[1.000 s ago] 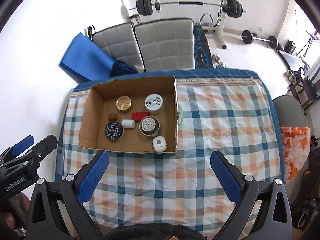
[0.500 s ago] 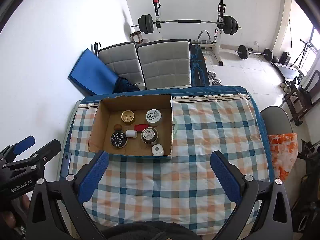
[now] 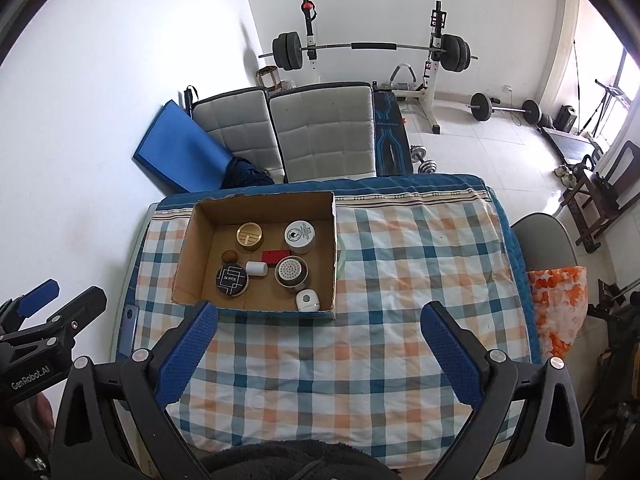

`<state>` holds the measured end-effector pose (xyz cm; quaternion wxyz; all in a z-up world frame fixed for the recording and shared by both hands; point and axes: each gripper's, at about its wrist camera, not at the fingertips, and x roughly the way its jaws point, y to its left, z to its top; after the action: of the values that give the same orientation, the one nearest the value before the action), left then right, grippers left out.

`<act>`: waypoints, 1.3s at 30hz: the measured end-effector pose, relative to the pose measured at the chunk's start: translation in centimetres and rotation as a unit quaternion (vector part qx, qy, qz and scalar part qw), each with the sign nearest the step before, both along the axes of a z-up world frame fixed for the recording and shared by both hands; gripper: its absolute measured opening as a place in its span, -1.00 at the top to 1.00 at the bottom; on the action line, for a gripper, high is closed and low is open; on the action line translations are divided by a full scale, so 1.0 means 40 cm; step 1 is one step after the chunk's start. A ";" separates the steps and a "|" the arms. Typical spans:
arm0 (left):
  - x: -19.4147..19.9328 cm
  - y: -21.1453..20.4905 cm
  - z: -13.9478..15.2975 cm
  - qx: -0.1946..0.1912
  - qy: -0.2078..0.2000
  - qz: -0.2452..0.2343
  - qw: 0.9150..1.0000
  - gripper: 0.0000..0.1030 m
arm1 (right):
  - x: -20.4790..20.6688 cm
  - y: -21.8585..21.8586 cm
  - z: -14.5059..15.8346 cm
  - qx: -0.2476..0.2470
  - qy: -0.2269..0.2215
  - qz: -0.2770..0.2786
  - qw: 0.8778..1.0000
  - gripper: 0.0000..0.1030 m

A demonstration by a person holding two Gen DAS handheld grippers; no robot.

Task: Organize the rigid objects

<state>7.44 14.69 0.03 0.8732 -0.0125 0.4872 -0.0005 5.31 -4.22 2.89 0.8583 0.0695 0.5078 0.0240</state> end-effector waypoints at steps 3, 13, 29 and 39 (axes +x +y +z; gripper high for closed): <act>0.002 0.002 0.001 0.003 -0.002 0.002 1.000 -1.00 | -0.001 0.001 0.004 -0.004 -0.002 0.002 1.000 -1.00; 0.002 0.000 0.003 0.004 -0.003 0.002 1.000 -1.00 | -0.012 0.012 0.009 -0.021 -0.003 0.007 1.000 -1.00; 0.004 -0.005 0.004 0.005 -0.003 -0.001 1.000 -1.00 | -0.023 -0.005 0.032 -0.028 -0.016 -0.003 0.999 -1.00; 0.003 -0.005 0.004 0.005 -0.003 0.000 1.000 -1.00 | -0.023 -0.013 0.044 -0.030 -0.020 -0.007 0.999 -1.00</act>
<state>7.56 14.49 0.20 0.8749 -0.0084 0.4842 0.0016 4.37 -4.74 4.65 0.8700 0.0470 0.4907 0.0046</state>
